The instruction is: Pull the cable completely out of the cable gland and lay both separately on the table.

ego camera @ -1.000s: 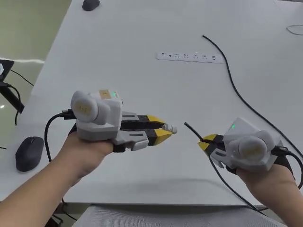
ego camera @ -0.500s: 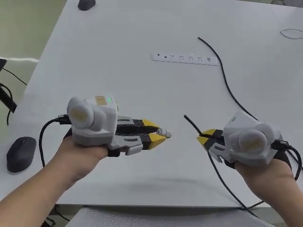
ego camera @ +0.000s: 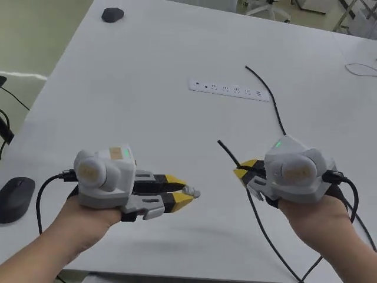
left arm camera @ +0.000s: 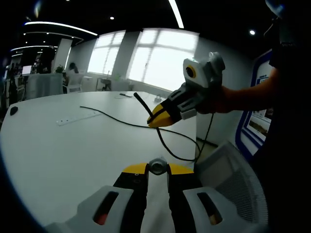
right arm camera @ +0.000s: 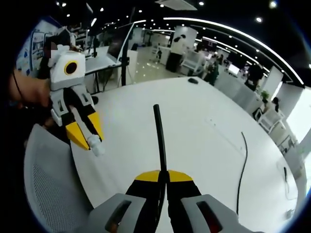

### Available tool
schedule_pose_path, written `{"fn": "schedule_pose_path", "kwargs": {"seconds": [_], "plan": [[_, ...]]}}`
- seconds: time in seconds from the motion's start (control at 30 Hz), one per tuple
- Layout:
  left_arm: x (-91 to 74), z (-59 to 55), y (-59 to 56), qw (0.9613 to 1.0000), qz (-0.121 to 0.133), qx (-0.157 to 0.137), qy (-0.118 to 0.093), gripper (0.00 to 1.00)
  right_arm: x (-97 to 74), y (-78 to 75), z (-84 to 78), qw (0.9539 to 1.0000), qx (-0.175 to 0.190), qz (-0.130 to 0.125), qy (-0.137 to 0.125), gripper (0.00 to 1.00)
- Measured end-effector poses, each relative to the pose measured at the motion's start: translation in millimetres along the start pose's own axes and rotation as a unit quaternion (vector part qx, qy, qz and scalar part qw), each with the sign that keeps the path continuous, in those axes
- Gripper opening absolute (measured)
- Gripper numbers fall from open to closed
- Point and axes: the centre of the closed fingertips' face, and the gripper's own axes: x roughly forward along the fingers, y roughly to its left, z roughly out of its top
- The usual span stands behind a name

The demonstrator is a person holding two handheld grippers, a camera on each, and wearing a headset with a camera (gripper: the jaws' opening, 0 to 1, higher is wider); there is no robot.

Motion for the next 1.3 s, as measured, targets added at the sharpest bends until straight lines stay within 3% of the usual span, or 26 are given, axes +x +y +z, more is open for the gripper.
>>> {"fn": "schedule_pose_path", "kwargs": {"seconds": [0.17,0.4,0.7,1.07,1.17,1.3], "plan": [[0.5,-14.7,1.3,1.0,0.002,-0.003,0.006,0.15,9.6,-7.3,13.1,0.9996,0.026,0.006,-0.009,0.0],[-0.4,-31.7,8.8,0.9997,0.008,-0.017,0.013,0.15,28.8,-20.4,26.6,0.9996,0.023,0.012,-0.01,0.0],[-1.4,-49.0,20.8,0.9993,0.021,-0.026,0.016,0.15,64.0,-24.1,47.8,0.9995,0.011,0.023,-0.017,0.0],[-1.9,-67.7,31.1,0.9988,0.033,-0.033,0.012,0.15,121.3,9.7,60.8,0.9954,-0.048,0.081,-0.019,0.0],[-3.1,-72.7,35.3,0.9984,0.038,-0.04,0.012,0.15,135.3,16.9,63.2,0.9945,-0.04,0.095,-0.018,0.0],[-4.4,-79.3,40.3,0.9978,0.042,-0.05,0.012,0.15,154.6,25.3,58.4,0.9921,-0.057,0.111,-0.008,0.0]]}}
